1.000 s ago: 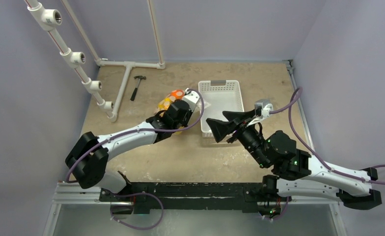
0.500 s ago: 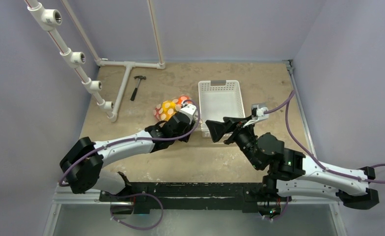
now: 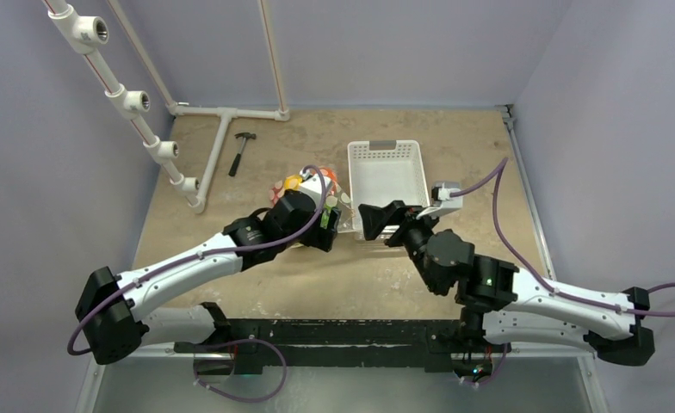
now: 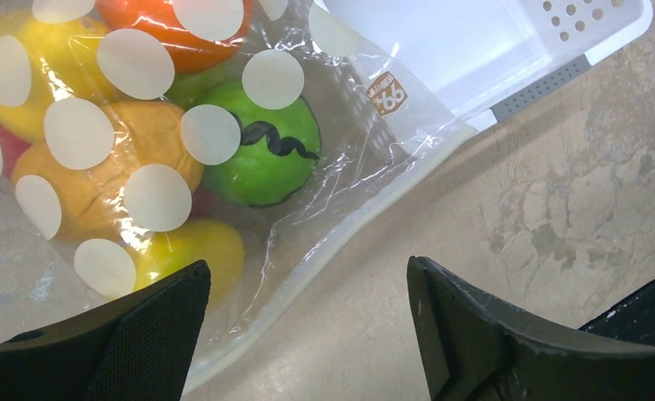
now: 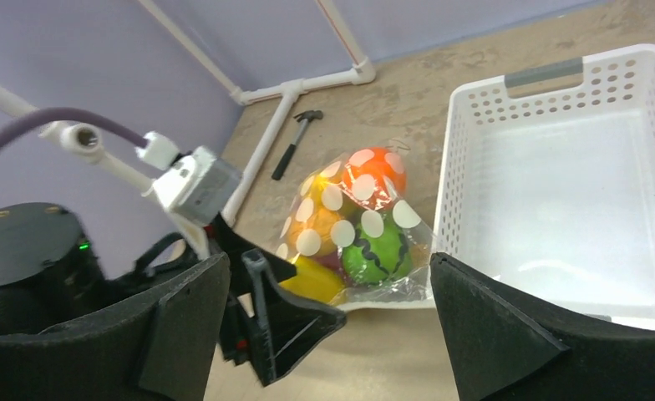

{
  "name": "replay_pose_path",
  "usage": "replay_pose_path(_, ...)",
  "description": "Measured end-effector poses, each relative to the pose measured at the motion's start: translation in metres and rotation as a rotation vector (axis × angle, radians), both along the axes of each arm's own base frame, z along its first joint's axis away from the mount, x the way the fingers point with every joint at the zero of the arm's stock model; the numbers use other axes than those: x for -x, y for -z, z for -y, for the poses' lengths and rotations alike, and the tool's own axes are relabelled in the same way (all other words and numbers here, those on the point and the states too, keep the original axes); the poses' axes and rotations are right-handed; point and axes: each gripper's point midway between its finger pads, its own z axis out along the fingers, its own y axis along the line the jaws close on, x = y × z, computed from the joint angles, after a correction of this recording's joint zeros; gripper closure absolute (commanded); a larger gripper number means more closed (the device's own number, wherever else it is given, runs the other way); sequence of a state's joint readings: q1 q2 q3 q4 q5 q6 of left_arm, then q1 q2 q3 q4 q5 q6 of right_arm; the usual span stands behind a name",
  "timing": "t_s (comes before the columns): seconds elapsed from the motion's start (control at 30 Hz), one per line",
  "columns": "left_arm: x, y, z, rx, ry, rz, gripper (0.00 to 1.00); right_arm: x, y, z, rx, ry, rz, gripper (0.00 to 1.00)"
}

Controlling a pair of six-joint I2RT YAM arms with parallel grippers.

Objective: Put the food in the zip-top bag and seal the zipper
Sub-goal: Place the zipper food storage bag at the center of the board, then reset both arms

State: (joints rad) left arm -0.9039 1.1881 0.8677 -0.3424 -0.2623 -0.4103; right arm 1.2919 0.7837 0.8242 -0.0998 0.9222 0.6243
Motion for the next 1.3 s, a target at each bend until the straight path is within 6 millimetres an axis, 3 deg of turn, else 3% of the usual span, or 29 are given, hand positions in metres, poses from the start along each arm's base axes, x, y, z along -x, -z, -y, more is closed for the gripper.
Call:
replay_pose_path(0.27,0.0,-0.029,-0.007,-0.012,-0.018,0.011,0.07,-0.043,0.016,0.0,0.094,0.091,0.01,0.05)
replay_pose_path(0.5,-0.008,-0.061,-0.022,-0.006,-0.07,0.058,0.02,-0.08,0.012,0.008,0.123,0.085,0.048,0.01)
replay_pose_path(0.6,-0.02,-0.065,-0.035,0.005,-0.097,0.058,0.01,-0.105,0.013,0.025,0.133,0.114,0.051,0.01)
replay_pose_path(0.8,-0.057,-0.069,-0.087,0.03,-0.236,0.053,0.01,-0.15,0.017,0.074,0.152,0.182,0.033,0.01)
replay_pose_path(1.1,-0.088,-0.085,-0.137,0.09,-0.378,0.103,0.01,-0.163,-0.022,0.12,0.106,0.242,0.103,0.01)
replay_pose_path(1.3,-0.08,-0.105,-0.156,0.125,-0.435,0.202,0.01,-0.143,-0.052,0.121,0.081,0.198,0.19,0.01)
